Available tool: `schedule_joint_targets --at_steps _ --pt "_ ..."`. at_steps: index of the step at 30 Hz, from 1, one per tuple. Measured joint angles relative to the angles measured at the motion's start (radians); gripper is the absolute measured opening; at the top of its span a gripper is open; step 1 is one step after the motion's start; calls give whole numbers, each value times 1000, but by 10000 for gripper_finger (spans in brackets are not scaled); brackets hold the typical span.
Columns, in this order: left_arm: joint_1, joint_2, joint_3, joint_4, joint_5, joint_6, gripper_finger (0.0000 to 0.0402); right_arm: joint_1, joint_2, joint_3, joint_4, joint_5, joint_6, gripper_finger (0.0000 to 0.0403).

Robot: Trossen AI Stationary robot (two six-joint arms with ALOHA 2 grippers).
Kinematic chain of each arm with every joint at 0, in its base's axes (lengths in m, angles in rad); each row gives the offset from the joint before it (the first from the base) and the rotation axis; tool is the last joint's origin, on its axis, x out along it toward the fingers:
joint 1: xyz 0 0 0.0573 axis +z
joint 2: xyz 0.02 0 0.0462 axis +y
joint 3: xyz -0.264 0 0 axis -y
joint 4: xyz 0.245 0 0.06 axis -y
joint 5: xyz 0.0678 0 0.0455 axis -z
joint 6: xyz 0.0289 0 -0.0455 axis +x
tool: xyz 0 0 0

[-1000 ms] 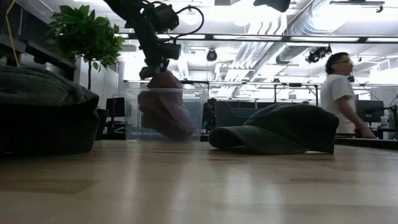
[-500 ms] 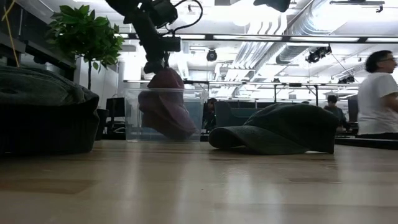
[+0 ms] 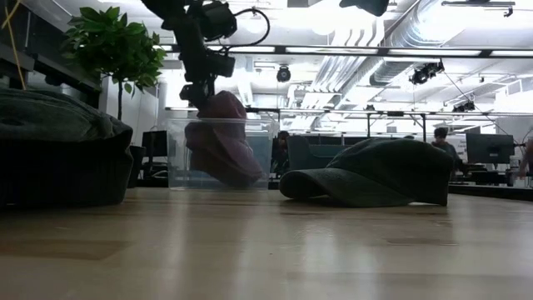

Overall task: Pick & Place hat
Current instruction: Put the red cap into the transparent bin

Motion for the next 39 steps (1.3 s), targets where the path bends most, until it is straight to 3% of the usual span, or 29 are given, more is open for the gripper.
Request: schedule_joint_targets --at_steps 10,21,24,28,33,36,39 --pt "-69 -77 0 -16 -6 -176 266 0 0 0 0 2 0 216" --pt "-271 -92 0 -16 -84 -914 219 0 0 0 0 13 0 216" --pt "-321 -92 0 -16 -155 -1064 199 0 0 0 0 30 0 216" --pt "-375 -92 0 -25 -224 -1259 160 0 0 0 0 45 1 216" --pt "-414 -92 0 -73 -229 -1508 83 0 0 0 0 52 21 216" --pt "-415 -92 0 -116 -189 -1638 22 0 0 0 0 56 38 216" --pt "-411 -92 0 -143 -130 -1775 12 0 0 0 0 76 61 216"
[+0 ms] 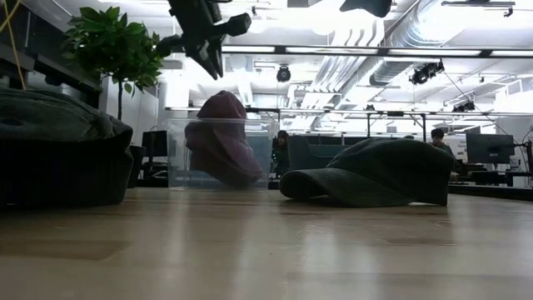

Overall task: Pick & Place hat
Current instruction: Put the red cap into the transparent bin

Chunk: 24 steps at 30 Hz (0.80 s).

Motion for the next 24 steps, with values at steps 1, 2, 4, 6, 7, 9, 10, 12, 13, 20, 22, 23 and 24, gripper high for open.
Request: schedule_joint_targets --at_steps 1,2,4,6,7,9,10,12,13,20,22,23,24 --pt "8 0 0 -2 13 -38 14 0 0 0 0 7 8 216" --pt "14 0 0 0 30 -66 13 0 0 0 0 15 15 216" --pt "25 0 0 11 92 -114 5 0 0 0 0 27 27 216" --pt "46 0 0 16 146 -151 3 0 0 0 0 29 34 216" --pt "53 0 0 13 166 -169 4 0 0 0 0 29 35 216" --pt "69 0 0 -2 198 -197 2 0 0 0 0 29 36 216" --pt "79 0 0 -6 215 -205 1 0 0 0 0 29 36 216" --pt "95 0 0 -5 241 -223 1 0 0 0 0 29 36 216" --pt "105 0 0 -5 252 -226 1 0 0 0 0 29 36 216" --pt "182 41 -1 -21 312 -243 0 0 0 0 0 28 32 216" --pt "200 55 -1 -23 325 -236 0 0 0 0 0 28 29 216" --pt "208 64 0 -16 337 -229 0 0 0 0 0 28 29 216" --pt "217 72 0 -17 345 -223 0 0 0 0 0 28 28 216"
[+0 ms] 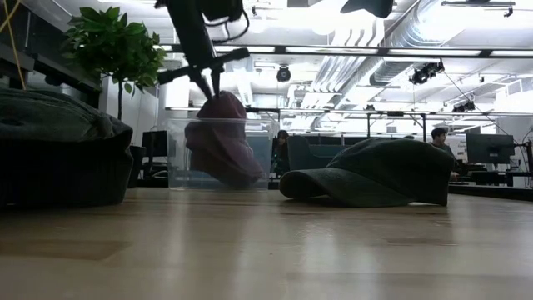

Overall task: Pick & Place hat
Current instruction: Put the red cap into the transparent bin

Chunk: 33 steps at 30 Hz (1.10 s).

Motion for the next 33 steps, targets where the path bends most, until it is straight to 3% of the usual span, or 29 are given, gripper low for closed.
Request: schedule_joint_targets --at_steps 13,21,28,33 --pt "11 44 0 -119 -112 -38 0 0 0 0 0 -5 0 216" --pt "11 21 2 -105 -63 -57 0 0 0 0 0 -6 3 216" --pt "11 13 126 -92 -38 -16 0 0 0 0 0 -8 3 216" --pt "12 24 210 -72 -147 42 0 0 0 0 0 -9 3 216"
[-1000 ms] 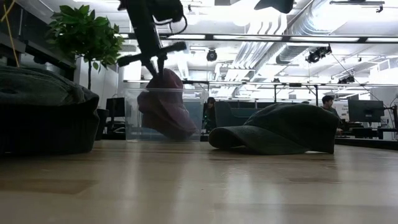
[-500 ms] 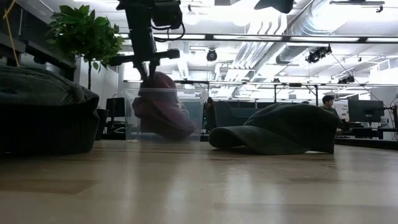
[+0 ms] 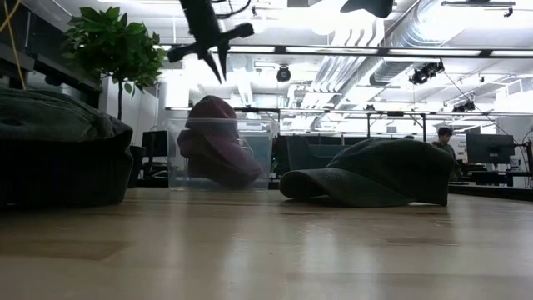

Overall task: Pick & Place hat
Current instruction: Put the red cap into the transparent bin

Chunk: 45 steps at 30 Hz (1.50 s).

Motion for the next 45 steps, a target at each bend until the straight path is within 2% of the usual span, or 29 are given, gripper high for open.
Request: schedule_joint_targets --at_steps 3,12,15,18,27,30,38,45 --pt "33 9 18 8 -19 20 0 0 0 0 0 0 0 216" --pt "146 71 28 123 101 11 0 0 0 0 0 0 4 216" --pt "174 93 17 57 131 11 0 0 0 0 0 0 6 216" --pt "175 113 27 57 127 12 0 0 0 0 0 0 11 216" --pt "163 163 18 -135 80 2 0 0 0 0 0 0 20 216" --pt "149 178 25 -133 38 12 0 0 0 0 0 2 23 216" --pt "134 174 24 -116 35 20 0 0 0 0 0 1 31 216" --pt "127 157 132 -141 42 79 0 0 0 0 0 1 31 216"
